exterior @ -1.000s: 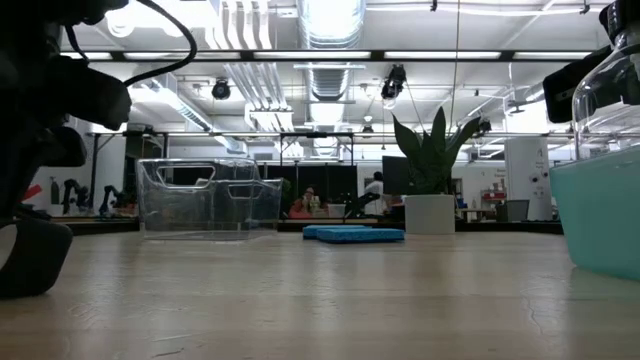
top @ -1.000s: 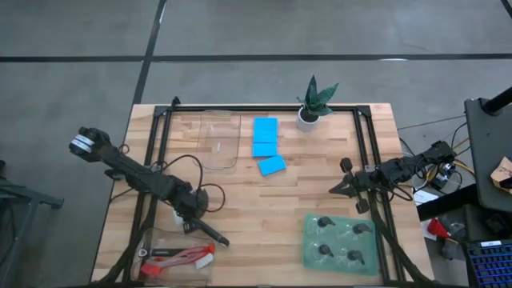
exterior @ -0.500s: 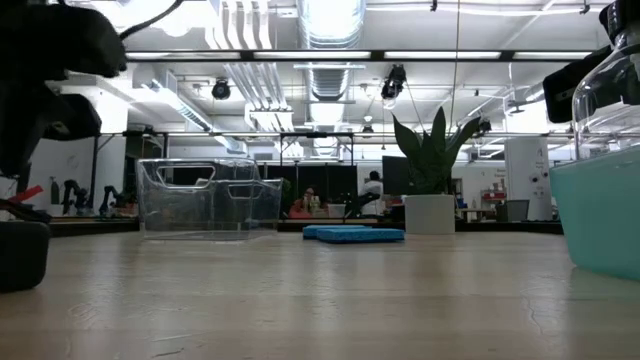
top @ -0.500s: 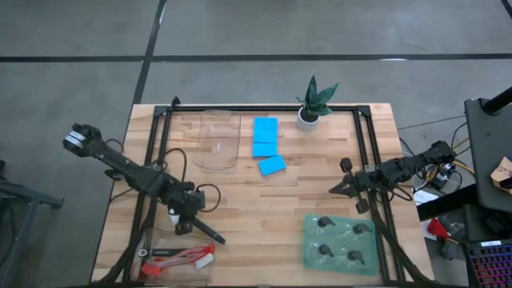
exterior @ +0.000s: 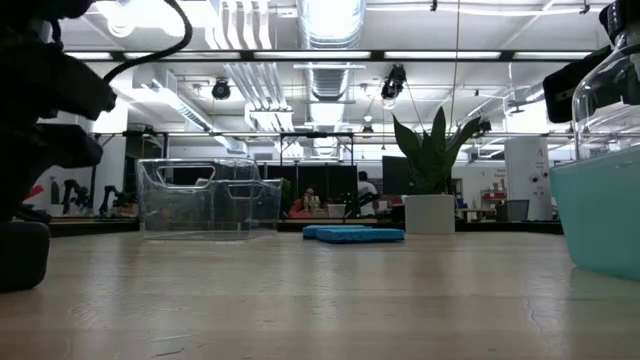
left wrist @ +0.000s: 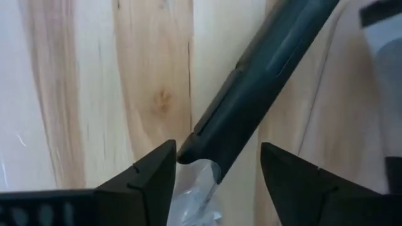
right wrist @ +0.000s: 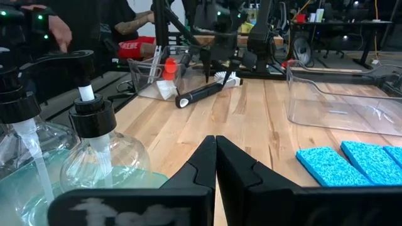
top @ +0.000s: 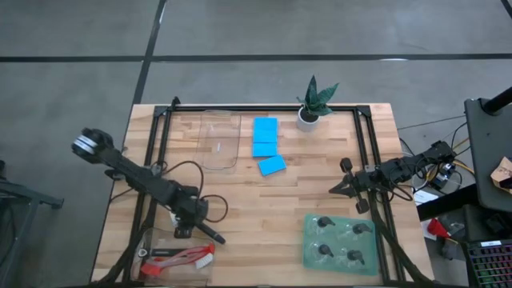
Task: Pick & Place Kitchen Sink Supplies
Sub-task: Put the black dish brush into the bottom transparent bin, then put the sponge into the top transparent bin
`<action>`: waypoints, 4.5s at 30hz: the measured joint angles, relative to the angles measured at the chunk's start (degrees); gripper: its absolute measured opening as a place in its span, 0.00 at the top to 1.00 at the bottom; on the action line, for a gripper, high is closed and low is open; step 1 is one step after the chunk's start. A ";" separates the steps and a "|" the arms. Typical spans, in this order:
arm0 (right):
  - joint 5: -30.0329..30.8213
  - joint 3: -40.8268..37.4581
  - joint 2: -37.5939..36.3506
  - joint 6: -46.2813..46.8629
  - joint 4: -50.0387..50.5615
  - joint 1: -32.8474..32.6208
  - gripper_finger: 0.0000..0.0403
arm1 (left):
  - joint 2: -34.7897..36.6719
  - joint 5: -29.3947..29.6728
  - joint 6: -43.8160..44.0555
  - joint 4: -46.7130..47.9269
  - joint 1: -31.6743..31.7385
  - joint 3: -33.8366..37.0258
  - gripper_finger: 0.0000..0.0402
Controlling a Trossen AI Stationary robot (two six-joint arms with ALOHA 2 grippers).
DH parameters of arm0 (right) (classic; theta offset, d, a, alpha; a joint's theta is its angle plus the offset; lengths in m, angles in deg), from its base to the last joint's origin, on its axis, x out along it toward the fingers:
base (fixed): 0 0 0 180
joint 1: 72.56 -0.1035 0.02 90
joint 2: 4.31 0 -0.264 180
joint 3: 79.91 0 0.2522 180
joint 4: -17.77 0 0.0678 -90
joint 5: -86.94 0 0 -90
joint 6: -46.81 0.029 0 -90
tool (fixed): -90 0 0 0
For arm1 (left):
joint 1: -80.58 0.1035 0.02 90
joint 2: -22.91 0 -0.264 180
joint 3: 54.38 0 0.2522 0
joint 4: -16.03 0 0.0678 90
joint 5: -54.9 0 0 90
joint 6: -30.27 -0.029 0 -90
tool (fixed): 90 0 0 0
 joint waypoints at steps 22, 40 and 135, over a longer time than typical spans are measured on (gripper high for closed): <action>0.00 0.00 0.00 0.00 0.02 0.00 0.98 | -3.15 2.80 5.33 1.09 0.07 0.00 0.70; 0.00 0.00 0.00 0.00 0.01 0.01 0.98 | 4.04 5.49 18.86 21.29 0.10 -16.53 0.71; 0.00 0.00 0.00 0.00 0.00 0.02 0.98 | -0.06 43.43 20.13 7.59 -10.77 -29.00 0.49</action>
